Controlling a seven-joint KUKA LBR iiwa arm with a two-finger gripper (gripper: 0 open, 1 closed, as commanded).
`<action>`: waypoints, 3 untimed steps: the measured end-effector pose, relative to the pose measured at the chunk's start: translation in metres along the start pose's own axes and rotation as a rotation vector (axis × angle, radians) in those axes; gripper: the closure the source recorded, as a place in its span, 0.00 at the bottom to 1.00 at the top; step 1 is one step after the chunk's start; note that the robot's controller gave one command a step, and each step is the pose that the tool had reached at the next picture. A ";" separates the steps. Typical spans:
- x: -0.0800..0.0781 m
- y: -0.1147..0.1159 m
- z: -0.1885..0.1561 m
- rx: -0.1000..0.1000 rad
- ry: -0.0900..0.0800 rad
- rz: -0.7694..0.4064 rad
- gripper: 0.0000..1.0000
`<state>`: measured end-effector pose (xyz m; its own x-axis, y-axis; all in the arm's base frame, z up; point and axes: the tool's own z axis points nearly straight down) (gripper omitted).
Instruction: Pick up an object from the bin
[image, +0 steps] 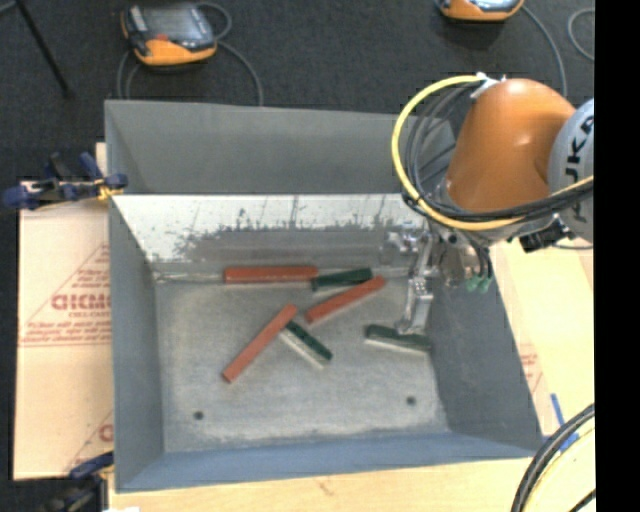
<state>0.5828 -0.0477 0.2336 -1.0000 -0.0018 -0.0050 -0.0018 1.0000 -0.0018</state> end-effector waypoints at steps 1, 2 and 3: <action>0.000 0.000 0.000 0.000 0.000 0.000 0.00; 0.010 -0.009 0.049 -0.001 -0.006 0.053 0.00; -0.005 -0.025 0.117 -0.001 -0.004 0.068 0.00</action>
Offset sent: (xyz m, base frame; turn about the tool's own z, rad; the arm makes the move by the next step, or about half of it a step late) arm -0.0327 -0.0271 -0.1443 0.1514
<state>0.5885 -0.0725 0.1170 -0.9978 0.0662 -0.0089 0.0662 0.9978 -0.0007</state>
